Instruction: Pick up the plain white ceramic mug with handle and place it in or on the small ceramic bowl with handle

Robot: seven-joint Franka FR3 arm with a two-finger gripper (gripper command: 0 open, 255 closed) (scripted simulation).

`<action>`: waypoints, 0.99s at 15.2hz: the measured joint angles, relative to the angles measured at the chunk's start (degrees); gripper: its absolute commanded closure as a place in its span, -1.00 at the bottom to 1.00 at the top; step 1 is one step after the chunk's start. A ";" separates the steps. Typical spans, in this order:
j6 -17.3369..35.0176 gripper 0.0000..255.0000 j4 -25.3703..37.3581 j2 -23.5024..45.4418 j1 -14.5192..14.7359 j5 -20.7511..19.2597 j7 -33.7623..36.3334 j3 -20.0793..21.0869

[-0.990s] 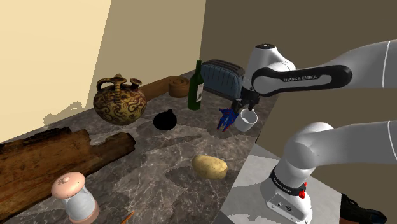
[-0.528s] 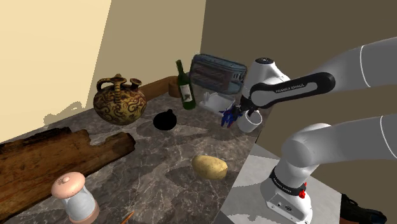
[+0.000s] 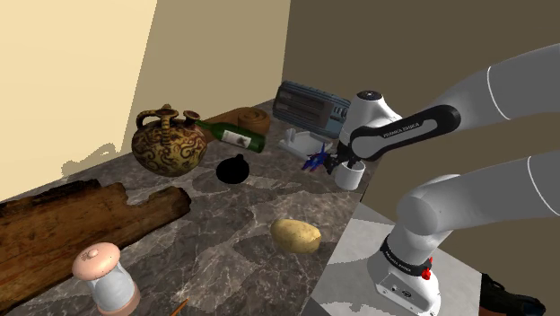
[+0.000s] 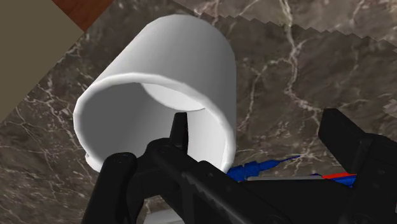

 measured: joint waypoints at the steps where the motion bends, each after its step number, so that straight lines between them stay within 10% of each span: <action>1: 0.05 -1.00 -0.03 0.01 -0.01 -0.01 0.01 0.00; 3: 0.12 -1.00 -0.05 0.05 -0.02 -0.02 0.02 0.01; 4: 0.12 1.00 -0.05 0.05 -0.02 -0.02 0.02 0.01; 15: -0.39 1.00 0.12 -0.30 0.07 0.07 -0.06 -0.03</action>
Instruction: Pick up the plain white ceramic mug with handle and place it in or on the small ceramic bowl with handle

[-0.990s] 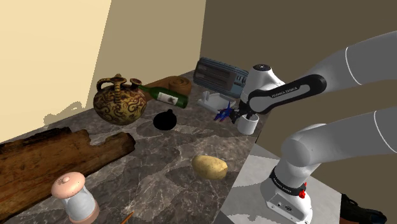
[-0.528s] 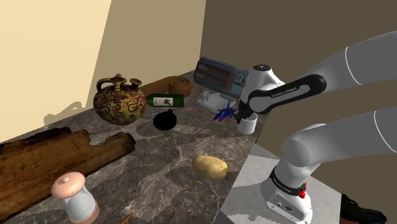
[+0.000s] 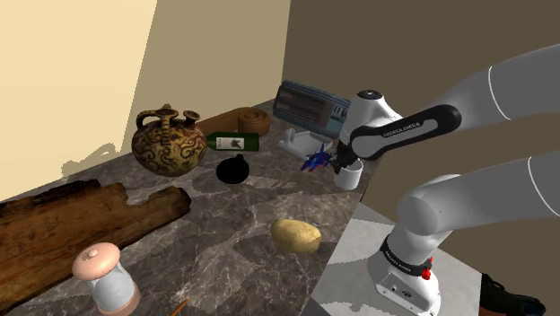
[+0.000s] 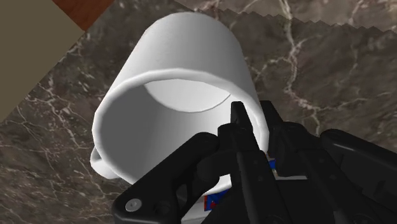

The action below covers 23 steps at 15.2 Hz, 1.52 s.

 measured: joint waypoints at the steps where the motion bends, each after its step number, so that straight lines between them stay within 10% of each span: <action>1: -0.94 1.00 0.30 -0.67 0.11 0.18 -0.31 -0.14; 23: -22.58 1.00 12.54 -10.19 2.35 3.66 -4.26 -0.34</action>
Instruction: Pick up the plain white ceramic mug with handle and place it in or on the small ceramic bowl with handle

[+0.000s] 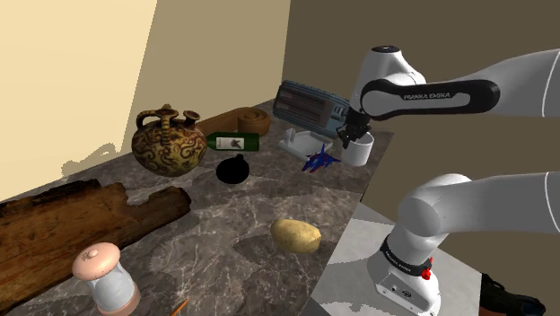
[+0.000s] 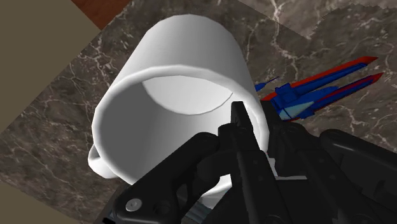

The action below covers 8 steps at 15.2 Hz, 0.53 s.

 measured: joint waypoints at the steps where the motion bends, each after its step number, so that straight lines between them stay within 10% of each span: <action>1: -0.68 1.00 0.58 -0.10 0.05 0.10 -0.08 0.04; 8: -4.09 1.00 6.00 2.37 1.58 1.99 2.21 2.82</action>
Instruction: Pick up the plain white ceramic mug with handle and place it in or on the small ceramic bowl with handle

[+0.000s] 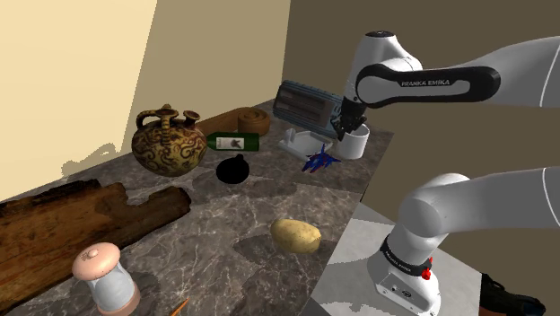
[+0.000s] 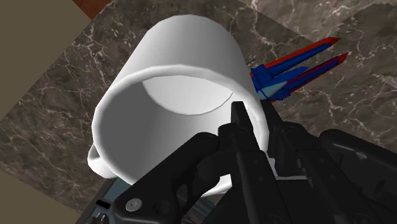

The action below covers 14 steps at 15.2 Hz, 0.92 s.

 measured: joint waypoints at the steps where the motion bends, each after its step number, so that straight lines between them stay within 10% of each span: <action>1: 0.40 1.00 1.01 1.59 0.44 0.49 1.15 1.01; 14: 1.04 1.00 19.98 23.61 3.64 2.88 17.24 14.83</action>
